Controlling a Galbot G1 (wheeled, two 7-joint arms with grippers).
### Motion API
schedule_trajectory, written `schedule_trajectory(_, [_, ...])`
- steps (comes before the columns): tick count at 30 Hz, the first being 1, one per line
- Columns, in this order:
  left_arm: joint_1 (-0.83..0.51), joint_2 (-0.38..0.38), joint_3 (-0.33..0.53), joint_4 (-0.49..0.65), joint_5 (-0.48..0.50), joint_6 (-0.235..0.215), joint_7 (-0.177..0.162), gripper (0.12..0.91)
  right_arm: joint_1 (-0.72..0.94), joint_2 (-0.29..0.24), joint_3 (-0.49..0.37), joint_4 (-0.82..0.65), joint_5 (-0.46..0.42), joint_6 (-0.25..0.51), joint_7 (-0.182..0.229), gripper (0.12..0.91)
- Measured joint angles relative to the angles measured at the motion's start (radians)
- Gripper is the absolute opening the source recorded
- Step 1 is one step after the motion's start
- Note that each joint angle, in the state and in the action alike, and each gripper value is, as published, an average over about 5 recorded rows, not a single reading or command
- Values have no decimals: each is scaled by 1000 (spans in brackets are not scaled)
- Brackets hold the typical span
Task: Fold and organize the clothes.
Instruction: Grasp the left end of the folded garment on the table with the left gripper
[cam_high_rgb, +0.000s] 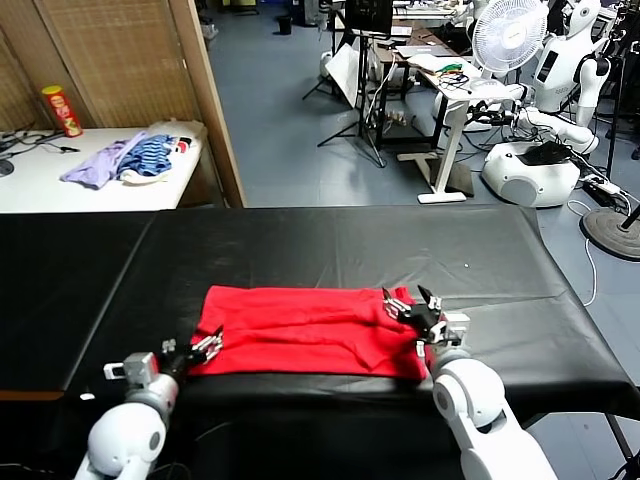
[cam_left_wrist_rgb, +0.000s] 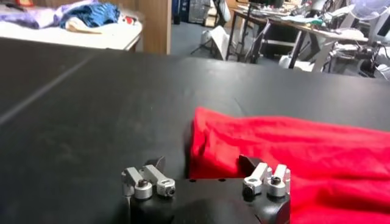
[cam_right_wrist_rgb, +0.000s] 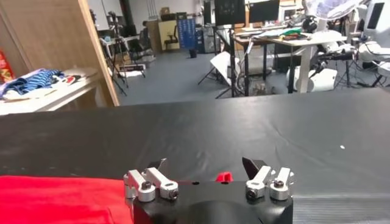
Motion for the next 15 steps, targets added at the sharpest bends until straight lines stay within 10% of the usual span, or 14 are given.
schedule_trajectory(7, [-8, -24, 16, 13, 121, -16, 19, 178, -11, 3, 1, 3, -21, 10, -7, 798])
schedule_trajectory(15, [-7, 47, -22, 53, 381, -106, 42, 151, -21, 5, 18, 28, -20, 2, 0, 798])
